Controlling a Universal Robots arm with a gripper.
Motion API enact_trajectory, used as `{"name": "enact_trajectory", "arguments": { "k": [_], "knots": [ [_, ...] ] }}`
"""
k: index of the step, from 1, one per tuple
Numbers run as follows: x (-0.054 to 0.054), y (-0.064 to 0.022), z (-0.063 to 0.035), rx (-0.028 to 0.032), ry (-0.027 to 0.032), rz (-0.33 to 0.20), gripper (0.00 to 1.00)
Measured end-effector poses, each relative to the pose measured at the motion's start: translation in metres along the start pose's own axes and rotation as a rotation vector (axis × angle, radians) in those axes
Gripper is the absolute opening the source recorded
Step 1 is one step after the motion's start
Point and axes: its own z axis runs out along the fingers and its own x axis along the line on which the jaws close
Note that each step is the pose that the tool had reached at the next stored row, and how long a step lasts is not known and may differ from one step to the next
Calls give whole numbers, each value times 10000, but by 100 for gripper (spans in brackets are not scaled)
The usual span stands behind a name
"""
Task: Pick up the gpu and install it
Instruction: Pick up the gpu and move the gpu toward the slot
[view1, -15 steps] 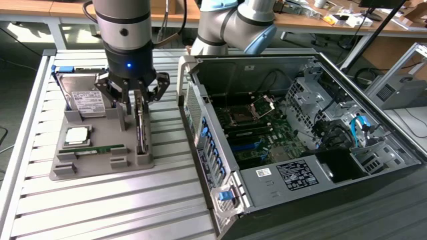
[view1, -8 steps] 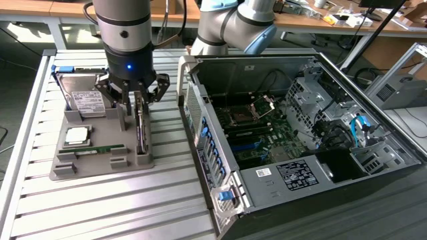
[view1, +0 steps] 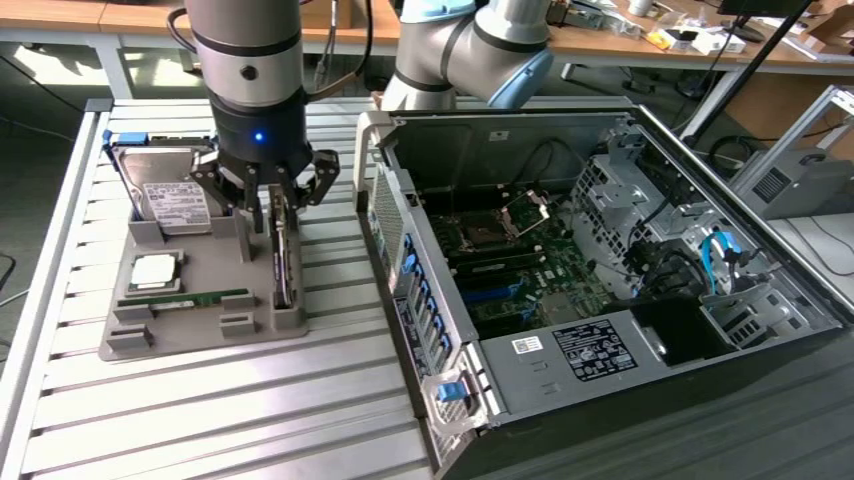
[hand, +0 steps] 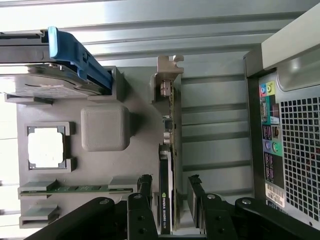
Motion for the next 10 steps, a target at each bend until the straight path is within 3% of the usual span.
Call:
{"name": "enact_trajectory", "arguments": {
  "k": [10],
  "knots": [
    [1,-2,38,-1,-1,0,42]
  ]
}}
